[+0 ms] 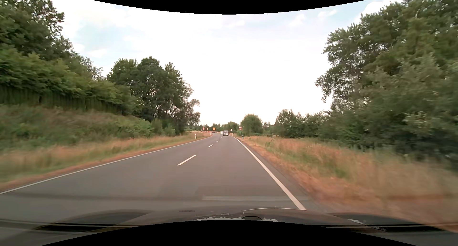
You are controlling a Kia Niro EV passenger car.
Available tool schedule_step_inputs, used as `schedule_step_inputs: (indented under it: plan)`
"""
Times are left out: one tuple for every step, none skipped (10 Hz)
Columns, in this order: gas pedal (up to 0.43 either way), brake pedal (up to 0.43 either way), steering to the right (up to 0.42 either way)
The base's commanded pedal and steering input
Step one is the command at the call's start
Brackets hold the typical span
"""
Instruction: Follow the waypoints while adhering to traffic rules and regulations
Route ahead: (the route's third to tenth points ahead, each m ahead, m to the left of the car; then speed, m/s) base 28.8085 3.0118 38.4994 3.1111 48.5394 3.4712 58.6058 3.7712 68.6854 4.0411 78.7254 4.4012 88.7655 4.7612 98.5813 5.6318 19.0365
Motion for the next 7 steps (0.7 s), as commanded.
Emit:
schedule_step_inputs:
  plan:
    - [0.079,0.000,-0.005]
    - [0.079,0.000,-0.005]
    - [0.079,0.000,-0.005]
    - [0.079,0.000,-0.005]
    - [0.079,0.000,-0.005]
    - [0.087,0.000,-0.005]
    - [0.098,0.000,-0.005]
